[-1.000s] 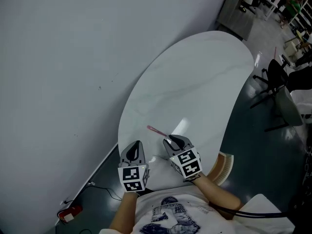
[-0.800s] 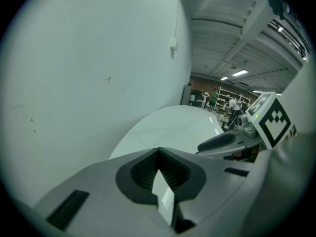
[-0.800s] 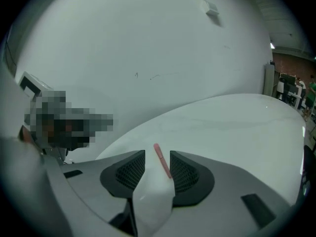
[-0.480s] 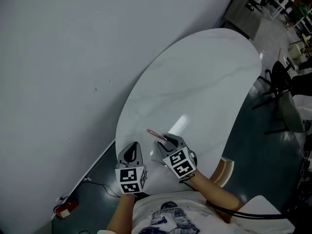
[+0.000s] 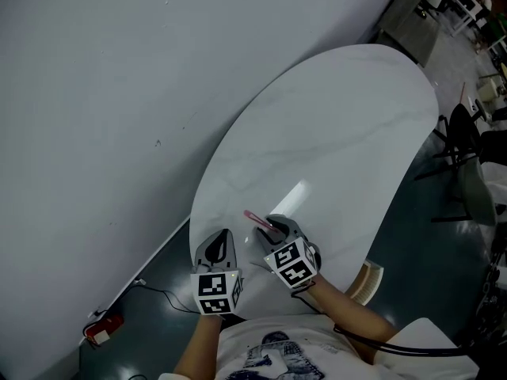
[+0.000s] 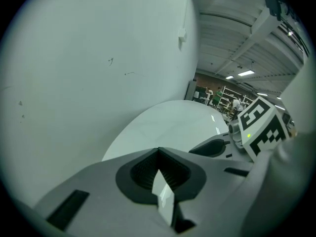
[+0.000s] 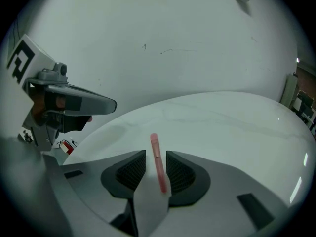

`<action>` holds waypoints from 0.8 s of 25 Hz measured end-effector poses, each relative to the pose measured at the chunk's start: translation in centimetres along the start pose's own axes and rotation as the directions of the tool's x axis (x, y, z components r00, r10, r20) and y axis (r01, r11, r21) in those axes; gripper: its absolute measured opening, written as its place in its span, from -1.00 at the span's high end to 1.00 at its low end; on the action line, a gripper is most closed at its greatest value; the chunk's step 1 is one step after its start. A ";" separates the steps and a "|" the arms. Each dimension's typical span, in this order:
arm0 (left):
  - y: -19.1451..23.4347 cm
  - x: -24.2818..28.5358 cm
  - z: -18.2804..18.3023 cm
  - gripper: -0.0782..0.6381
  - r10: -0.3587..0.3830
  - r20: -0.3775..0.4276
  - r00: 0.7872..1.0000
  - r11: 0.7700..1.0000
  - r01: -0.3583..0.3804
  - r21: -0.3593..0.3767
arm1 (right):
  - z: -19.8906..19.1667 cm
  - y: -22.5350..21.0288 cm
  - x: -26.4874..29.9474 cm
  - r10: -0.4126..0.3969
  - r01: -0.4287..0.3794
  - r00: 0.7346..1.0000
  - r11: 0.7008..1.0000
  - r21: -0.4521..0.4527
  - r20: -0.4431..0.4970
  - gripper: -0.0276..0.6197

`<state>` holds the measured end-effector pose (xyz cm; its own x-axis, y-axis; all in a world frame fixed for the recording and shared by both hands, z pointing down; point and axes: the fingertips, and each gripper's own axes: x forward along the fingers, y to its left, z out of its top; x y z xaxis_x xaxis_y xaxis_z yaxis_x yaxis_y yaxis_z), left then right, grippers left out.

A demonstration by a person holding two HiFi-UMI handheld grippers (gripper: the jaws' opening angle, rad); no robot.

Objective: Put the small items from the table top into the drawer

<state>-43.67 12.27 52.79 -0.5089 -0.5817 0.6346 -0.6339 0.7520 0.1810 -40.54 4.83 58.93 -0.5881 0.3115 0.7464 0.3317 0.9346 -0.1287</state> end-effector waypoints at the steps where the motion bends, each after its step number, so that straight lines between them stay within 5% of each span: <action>1: 0.0 0.1 0.0 0.69 0.000 0.000 1.000 1.000 0.000 -0.003 | 0.0 -0.1 0.1 -0.004 0.004 1.000 1.000 -0.012 -0.003 0.48; 20: 1.2 -1.3 -0.4 0.69 0.016 0.010 1.000 1.000 -0.016 -0.018 | -1.2 0.8 1.3 -0.065 0.058 0.996 0.992 -0.114 -0.059 0.73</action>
<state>-43.54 14.04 52.44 -0.5250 -0.5724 0.6299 -0.6150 0.7667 0.1842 -40.14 5.77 60.53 -0.5634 0.2397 0.7907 0.3790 0.9254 -0.0105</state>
